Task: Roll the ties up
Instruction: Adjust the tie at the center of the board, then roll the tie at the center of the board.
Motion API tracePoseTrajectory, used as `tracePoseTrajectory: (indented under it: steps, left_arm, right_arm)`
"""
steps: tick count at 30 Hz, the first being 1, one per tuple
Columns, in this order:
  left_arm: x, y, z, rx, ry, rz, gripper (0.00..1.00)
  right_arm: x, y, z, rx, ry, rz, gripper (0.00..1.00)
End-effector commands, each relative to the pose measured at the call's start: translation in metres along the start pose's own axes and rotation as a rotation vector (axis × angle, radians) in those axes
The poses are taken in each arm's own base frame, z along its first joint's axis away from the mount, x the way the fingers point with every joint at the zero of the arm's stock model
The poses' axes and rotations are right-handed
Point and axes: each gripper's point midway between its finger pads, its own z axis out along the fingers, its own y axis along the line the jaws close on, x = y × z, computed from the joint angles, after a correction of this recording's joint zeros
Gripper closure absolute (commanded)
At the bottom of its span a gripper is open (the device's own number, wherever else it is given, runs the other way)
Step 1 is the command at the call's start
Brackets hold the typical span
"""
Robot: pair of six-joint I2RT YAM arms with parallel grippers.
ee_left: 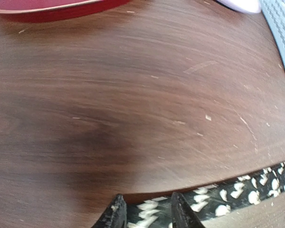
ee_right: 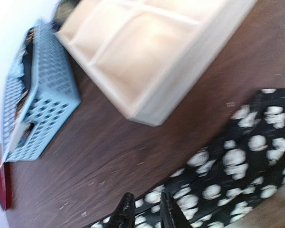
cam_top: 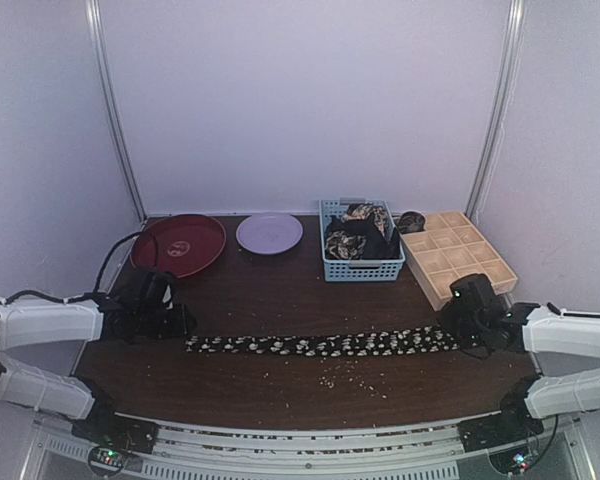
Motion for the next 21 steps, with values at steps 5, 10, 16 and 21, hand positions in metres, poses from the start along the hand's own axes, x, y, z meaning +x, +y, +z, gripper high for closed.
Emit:
tracePoseTrajectory:
  steps: [5,10,16,21]
  left_arm:
    - [0.002,0.015,-0.005,0.097,0.004,-0.056,0.66]
    - [0.007,0.024,-0.006,0.08,-0.002,-0.077,0.66]
    - [0.017,0.016,0.002,0.15,0.021,-0.087,0.69]
    - [0.023,0.014,0.007,0.163,0.05,-0.078,0.75]
  right_arm:
    - [0.024,0.087,-0.027,-0.332,0.066,-0.177,0.78]
    - [0.057,0.134,-0.044,-0.486,0.106,-0.254,0.83]
    - [0.108,0.194,-0.051,-0.613,0.199,-0.339,0.92]
    - [0.168,0.241,-0.054,-0.714,0.284,-0.421,1.0]
